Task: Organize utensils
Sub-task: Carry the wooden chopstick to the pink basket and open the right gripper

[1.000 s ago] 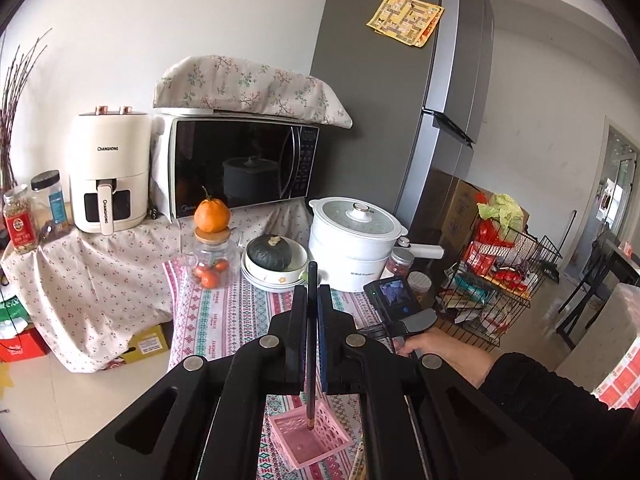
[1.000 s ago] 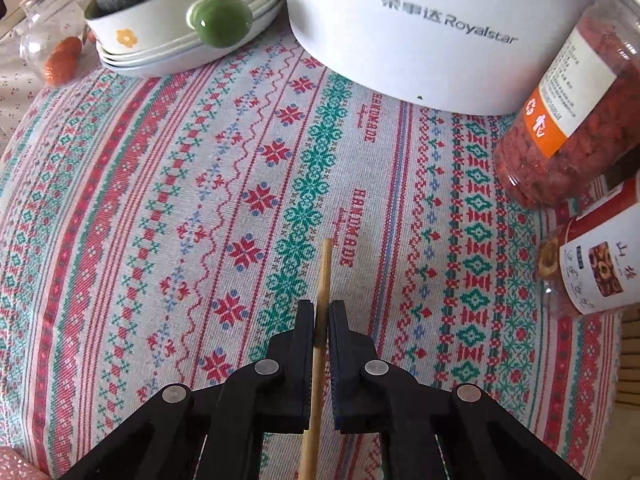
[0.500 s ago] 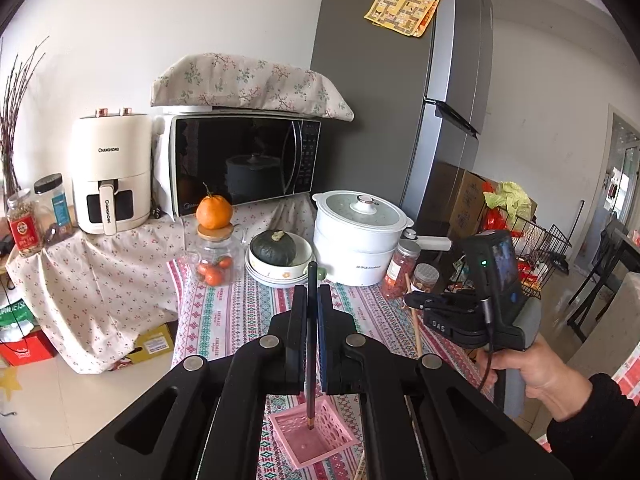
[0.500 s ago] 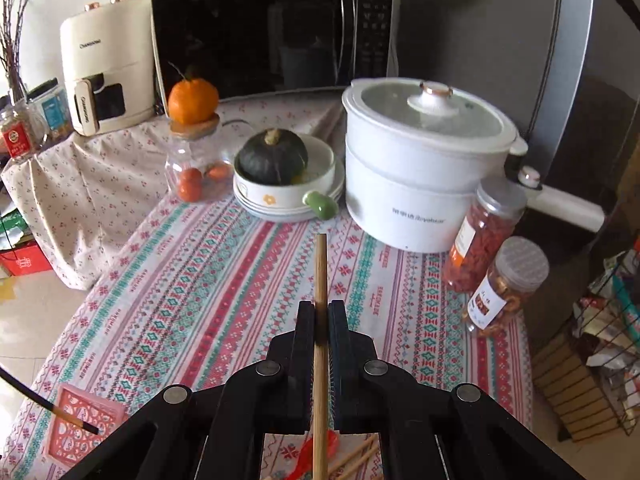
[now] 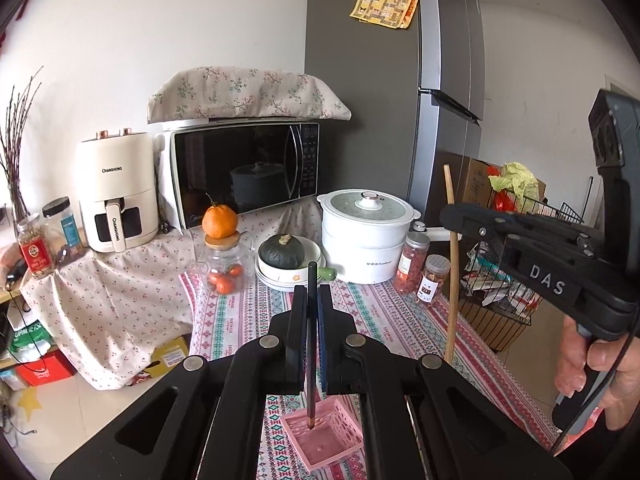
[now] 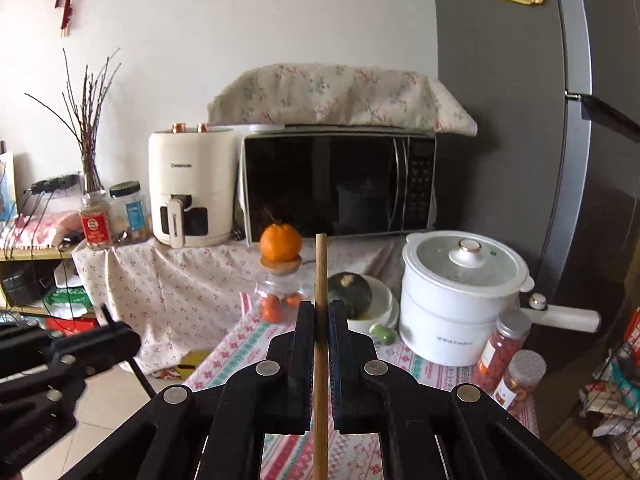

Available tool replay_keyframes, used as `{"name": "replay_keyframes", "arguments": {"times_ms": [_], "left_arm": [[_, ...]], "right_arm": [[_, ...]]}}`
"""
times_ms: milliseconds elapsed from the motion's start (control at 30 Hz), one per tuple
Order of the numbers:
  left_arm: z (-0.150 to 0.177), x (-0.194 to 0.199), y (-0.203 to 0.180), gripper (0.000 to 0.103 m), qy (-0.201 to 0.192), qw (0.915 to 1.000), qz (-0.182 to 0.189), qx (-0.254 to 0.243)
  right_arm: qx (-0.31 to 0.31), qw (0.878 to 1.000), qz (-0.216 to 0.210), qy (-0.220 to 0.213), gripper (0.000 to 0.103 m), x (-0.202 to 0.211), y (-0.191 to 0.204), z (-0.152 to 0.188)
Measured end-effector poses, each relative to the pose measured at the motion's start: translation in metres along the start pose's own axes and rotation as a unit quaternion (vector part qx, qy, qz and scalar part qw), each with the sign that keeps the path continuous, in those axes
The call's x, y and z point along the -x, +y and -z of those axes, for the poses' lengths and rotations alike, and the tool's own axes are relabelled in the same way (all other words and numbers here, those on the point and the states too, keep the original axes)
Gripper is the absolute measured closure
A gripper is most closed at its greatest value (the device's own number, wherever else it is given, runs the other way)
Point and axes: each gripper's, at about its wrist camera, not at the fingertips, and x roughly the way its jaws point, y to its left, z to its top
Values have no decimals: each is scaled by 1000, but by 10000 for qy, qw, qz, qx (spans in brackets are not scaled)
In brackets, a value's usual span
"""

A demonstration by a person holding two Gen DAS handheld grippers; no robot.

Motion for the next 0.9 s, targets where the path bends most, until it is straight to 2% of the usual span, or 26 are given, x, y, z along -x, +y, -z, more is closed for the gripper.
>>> {"name": "replay_keyframes", "arguments": {"times_ms": [100,300,467,567,700,900], "left_arm": [[3,-8,1,99,143,9999,10,-31],[9,-26,6,99,410,9991,12,37],[13,-41,9,99,673,9977,76,91],[16,-53,13,99,897,9958,102,155],[19,-66,20,99,1139,9927,194,352],[20,-76,26,99,1182,9920,97,442]], "right_arm": [[-91,9993,-254,-270,99,10,12,-3],[-409,9957,-628,-548,99,8,20,4],[-843,9922,-805,-445,98,-18,16,29],[-1105,9905,-784,-224,98,-41,12,47],[-1191,9896,-793,-133,98,-56,9,58],[-1224,9892,-665,-466,98,-54,6,53]]}}
